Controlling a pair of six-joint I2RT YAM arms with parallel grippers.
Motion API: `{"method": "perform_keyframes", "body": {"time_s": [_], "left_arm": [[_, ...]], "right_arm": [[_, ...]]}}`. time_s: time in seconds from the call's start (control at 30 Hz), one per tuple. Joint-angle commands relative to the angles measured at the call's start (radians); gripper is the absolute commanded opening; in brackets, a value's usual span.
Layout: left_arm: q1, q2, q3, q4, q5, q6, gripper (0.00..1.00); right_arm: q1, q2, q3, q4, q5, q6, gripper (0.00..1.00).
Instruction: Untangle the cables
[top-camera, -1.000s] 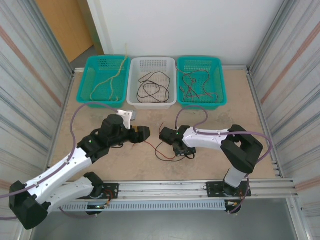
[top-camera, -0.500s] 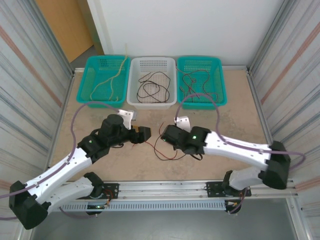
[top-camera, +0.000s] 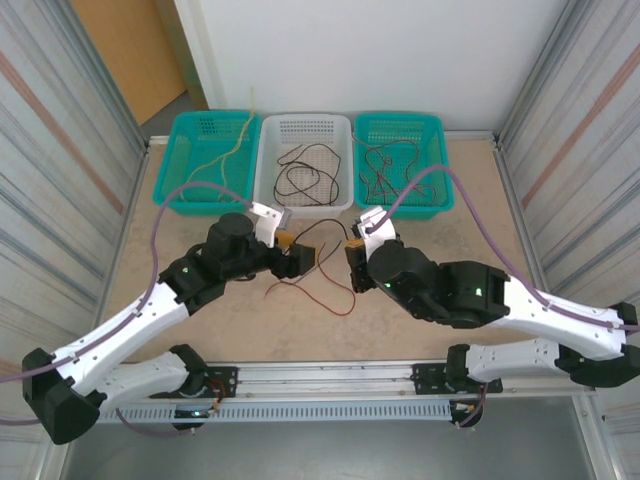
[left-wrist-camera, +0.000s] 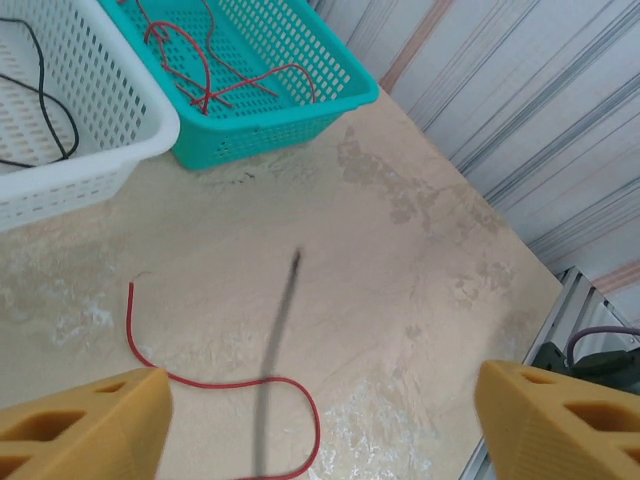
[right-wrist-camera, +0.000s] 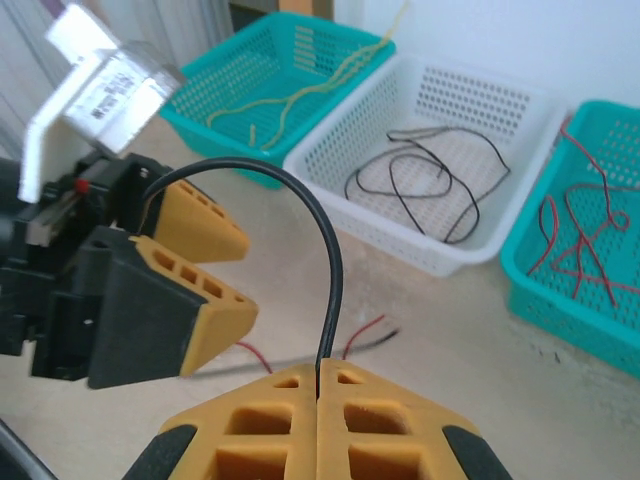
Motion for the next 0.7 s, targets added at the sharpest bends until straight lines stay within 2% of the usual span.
{"method": "perform_keyframes", "body": {"time_s": [0.0, 0.17, 0.27, 0.67], "left_arm": [[-0.004, 0.002, 0.034, -0.008, 0.005, 0.056, 0.70], [-0.010, -0.028, 0.038, 0.013, 0.069, 0.047, 0.46], [-0.016, -0.056, 0.049, -0.001, 0.074, 0.036, 0.39], [-0.018, -0.101, 0.068, 0.011, 0.171, 0.014, 0.49]], "right_arm": [[0.010, -0.033, 0.023, 0.046, -0.008, -0.082, 0.00], [0.010, -0.048, 0.018, 0.041, 0.020, -0.088, 0.00], [0.010, -0.074, 0.022, 0.026, 0.043, -0.087, 0.00], [0.010, -0.089, 0.010, 0.029, 0.030, -0.072, 0.00]]}}
